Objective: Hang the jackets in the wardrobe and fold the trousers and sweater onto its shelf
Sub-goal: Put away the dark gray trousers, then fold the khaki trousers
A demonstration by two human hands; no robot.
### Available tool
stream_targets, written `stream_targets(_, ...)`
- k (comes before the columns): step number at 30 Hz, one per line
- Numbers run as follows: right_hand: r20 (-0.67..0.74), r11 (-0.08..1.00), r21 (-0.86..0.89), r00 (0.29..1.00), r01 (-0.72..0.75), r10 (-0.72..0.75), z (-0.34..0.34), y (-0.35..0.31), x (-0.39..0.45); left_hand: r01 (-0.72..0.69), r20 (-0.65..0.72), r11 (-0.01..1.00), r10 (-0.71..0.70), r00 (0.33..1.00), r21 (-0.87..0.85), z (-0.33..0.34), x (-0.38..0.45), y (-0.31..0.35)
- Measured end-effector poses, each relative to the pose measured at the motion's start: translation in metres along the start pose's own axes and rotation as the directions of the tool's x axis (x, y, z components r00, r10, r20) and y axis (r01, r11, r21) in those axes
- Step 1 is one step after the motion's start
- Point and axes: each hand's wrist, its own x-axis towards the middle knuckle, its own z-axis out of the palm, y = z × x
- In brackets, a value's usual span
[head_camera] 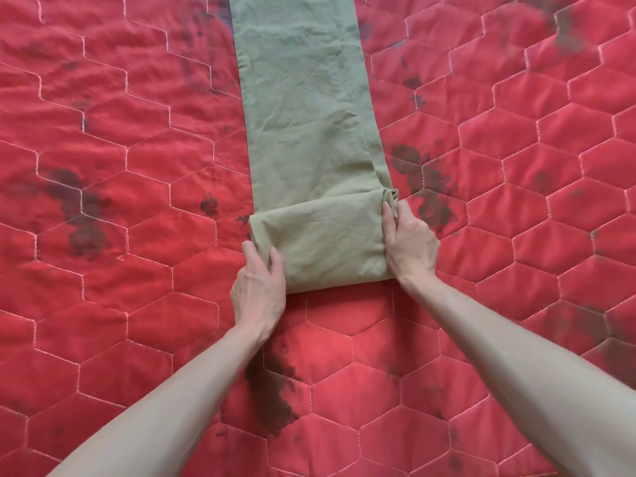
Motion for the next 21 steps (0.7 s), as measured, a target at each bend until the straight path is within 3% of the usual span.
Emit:
stream_targets(2,-0.057,0.998,0.066,0.998,-0.007,0.011,-0.003,-0.002,-0.004,0.065,-0.028,0.998,-0.065,0.998,0.013,0.0,-0.004,0.011)
stream_targets(4,-0.134,0.993,0.037,0.985,0.114,-0.108,-0.007,0.001,-0.005,0.018,-0.148,0.997,-0.006,0.989,0.079,-0.002,-0.008,0.018)
stream_targets(6,-0.141,0.924,-0.063,0.913,0.377,-0.382,-0.01,0.009,-0.004,-0.203,-0.169,0.936,0.259,0.951,0.288,-0.006,-0.005,0.018)
stream_targets(8,-0.02,0.775,-0.104,0.778,0.623,-0.628,-0.007,0.018,-0.009,-0.499,0.006,0.767,0.543,0.84,0.403,-0.008,0.004,0.011)
stream_targets(9,0.058,0.734,-0.109,0.741,0.671,-0.669,-0.004,0.021,-0.013,-0.588,0.091,0.701,0.609,0.788,0.403,-0.007,0.009,0.006)
stream_targets(12,0.182,0.739,-0.157,0.754,0.656,-0.631,0.01,0.028,-0.022,-0.691,0.301,0.586,0.628,0.717,0.424,-0.004,0.019,-0.011)
stream_targets(15,0.227,0.716,-0.246,0.757,0.653,-0.612,0.017,0.026,-0.019,-0.736,0.388,0.48,0.637,0.666,0.476,-0.002,0.024,-0.013)
stream_targets(21,0.255,0.666,-0.264,0.717,0.697,-0.649,0.01,0.026,-0.017,-0.68,0.476,0.415,0.495,0.726,0.605,0.0,0.017,0.006)
